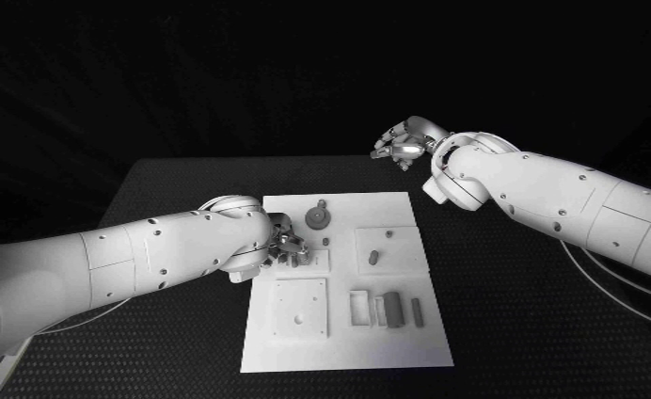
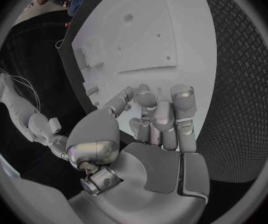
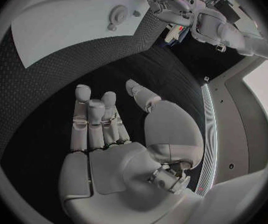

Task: Assemble the parts on the task board

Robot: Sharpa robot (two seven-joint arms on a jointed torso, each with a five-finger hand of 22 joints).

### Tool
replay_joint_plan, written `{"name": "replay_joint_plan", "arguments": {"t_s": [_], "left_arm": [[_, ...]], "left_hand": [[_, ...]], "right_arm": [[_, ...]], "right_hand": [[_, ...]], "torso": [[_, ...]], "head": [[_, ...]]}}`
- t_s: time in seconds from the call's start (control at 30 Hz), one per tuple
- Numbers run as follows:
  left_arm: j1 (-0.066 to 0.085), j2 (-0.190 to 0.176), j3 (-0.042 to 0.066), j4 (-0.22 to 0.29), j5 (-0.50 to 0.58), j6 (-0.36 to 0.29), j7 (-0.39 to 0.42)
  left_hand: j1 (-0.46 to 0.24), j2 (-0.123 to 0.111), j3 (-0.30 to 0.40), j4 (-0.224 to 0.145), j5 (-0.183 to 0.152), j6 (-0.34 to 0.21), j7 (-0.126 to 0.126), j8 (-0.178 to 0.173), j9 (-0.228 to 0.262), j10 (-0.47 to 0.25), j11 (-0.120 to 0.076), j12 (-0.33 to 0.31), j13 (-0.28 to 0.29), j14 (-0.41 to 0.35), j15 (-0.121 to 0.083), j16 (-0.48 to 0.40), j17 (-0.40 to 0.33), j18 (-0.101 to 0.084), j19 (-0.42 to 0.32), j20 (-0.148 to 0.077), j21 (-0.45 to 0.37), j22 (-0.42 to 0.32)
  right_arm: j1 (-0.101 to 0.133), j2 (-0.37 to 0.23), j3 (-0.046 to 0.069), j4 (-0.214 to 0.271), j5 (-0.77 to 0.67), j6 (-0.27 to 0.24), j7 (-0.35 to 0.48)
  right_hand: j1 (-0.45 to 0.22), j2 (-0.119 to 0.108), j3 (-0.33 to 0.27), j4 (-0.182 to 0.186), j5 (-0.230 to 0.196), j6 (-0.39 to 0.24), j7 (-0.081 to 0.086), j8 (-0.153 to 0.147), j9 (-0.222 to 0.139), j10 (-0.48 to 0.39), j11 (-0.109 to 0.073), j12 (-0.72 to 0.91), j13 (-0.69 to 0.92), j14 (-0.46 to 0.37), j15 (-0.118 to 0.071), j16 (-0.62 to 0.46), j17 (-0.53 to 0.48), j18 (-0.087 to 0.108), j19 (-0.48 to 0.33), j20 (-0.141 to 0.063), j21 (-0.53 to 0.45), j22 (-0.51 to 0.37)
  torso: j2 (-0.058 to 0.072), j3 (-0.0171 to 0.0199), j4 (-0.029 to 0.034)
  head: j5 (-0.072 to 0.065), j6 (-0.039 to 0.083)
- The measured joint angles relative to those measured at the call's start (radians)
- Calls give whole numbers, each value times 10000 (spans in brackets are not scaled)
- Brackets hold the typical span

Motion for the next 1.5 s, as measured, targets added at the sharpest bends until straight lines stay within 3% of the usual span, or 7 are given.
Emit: {"name": "replay_joint_plan", "arguments": {"t_s": [0.57,0.63,0.73,0.83,1.07,1.5], "left_arm": [[-6,-1,-4,8,-19,-43,17],[-6,0,-5,13,-20,-48,17],[-8,3,-6,27,-64,-59,17],[-10,8,-6,39,-143,-63,17],[-12,21,-6,34,-232,-61,18],[-16,21,-11,2,-285,-63,11]], "left_hand": [[0,0,5,5,-76,24,24,-3,8,1,0,0,-10,15,15,0,-2,2,-15,16,0,7],[0,0,30,30,-277,24,24,-4,8,1,0,0,-10,15,15,0,-2,3,-11,12,0,7],[143,-125,108,7,-996,59,-12,-1,3,2,1,0,-24,16,16,0,-3,2,24,-22,0,7],[223,-181,62,53,-1193,58,-13,47,-3,2,1,0,-24,16,16,0,-3,2,25,-22,0,6],[175,-351,-537,126,-1188,58,-14,129,56,29,5,0,-23,36,29,0,11,4,26,-22,0,5],[-45,-652,-696,286,-1157,58,-19,131,51,43,-6,0,-23,19,-28,1,9,35,59,-53,0,4]], "right_arm": [[-1,-4,-1,2,0,3,0],[-1,-6,-1,1,0,3,0],[-1,-6,-1,1,0,2,0],[-1,-6,-1,1,1,2,0],[-1,-15,-1,2,1,1,0],[-1,-22,-1,4,1,1,0]], "right_hand": [[0,0,0,0,0,-32,-5,0,1,-36,36,0,-9,0,0,0,-8,91,0,0,0,0],[0,0,0,0,0,-30,-2,0,-1,-36,36,0,-10,0,1,0,-8,91,0,0,0,0],[0,0,0,0,0,-9,20,0,-9,-36,36,0,-9,0,0,0,-8,89,0,0,0,0],[0,0,0,0,0,-5,23,0,-9,-36,36,0,-17,0,0,0,-8,89,0,0,0,0],[0,0,0,0,0,-4,22,0,-8,-36,36,0,-18,0,0,-1,-8,83,0,0,-38,0],[0,0,0,0,0,3,11,0,-17,-36,36,0,-26,0,1,-1,-18,38,0,0,-38,0]], "torso": [[1,-2,3],[1,-1,0],[1,-1,-1],[1,0,-5],[1,5,-3],[1,5,-2]], "head": [[12,16],[12,16],[19,16],[22,16],[23,1],[16,-7]]}}
